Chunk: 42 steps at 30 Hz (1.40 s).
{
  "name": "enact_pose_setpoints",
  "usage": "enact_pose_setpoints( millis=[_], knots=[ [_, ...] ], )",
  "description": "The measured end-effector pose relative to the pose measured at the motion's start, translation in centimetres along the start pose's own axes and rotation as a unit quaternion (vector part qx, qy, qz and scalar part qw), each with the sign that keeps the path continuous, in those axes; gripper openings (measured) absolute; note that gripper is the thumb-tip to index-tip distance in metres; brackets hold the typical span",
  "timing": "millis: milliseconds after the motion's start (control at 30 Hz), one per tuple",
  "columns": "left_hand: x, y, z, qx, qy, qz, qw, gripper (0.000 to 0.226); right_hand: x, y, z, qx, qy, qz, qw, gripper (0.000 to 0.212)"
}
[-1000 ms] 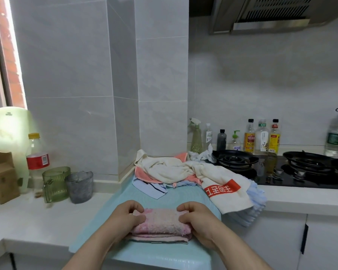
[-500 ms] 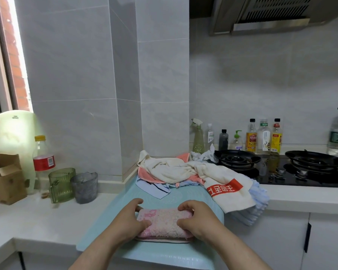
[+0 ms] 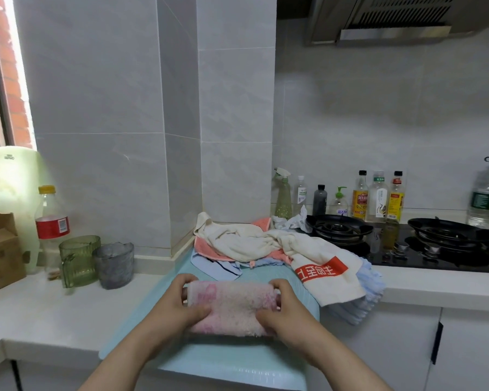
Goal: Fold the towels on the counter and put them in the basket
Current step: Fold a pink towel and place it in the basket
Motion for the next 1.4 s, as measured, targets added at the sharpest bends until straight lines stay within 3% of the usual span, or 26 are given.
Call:
enact_pose_setpoints(
  millis=[67, 233, 333, 467, 700, 1200, 1400],
  knots=[
    [0.2, -0.9, -0.2, -0.004, 0.073, 0.034, 0.997, 0.043, -0.3, -1.1, -0.1, 0.009, -0.07, 0.026, 0.997, 0.044],
    [-0.5, -1.7, -1.1, -0.067, 0.036, 0.084, 0.994, 0.023, -1.4, -2.9, 1.0, 0.021, -0.051, 0.069, 0.996, 0.048],
    [-0.8, -1.9, -1.7, -0.031, 0.087, 0.045, 0.995, 0.024, -1.6, -3.7, 1.8, 0.007, -0.073, 0.072, 0.995, 0.047],
    [-0.6, -1.9, -2.0, 0.007, 0.152, 0.02, 0.988, 0.048, -1.6, -3.4, 1.5, 0.004, -0.089, 0.04, 0.995, 0.048],
    [-0.1, -2.2, -2.5, 0.024, 0.223, 0.027, 0.974, 0.048, -1.5, -3.0, 1.5, -0.011, -0.135, 0.033, 0.99, 0.061],
    [0.1, -2.2, -2.2, 0.022, 0.177, 0.068, 0.982, 0.041, -1.1, -3.2, 1.6, -0.009, -0.174, 0.062, 0.983, 0.059],
    [-0.2, -1.7, -1.6, 0.034, 0.207, 0.062, 0.976, 0.046, -0.9, -3.5, 2.5, 0.0, -0.186, 0.071, 0.98, 0.061]
  ],
)
Point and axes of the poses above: each hand's wrist, its own y-axis away from the middle knuckle, its own x-axis out of the back of the hand, z = x × y, the point moved 4 cm from there along -y, towards the middle knuckle, and after that the axes turned 13 degrees about y, right-handed, at the moved point
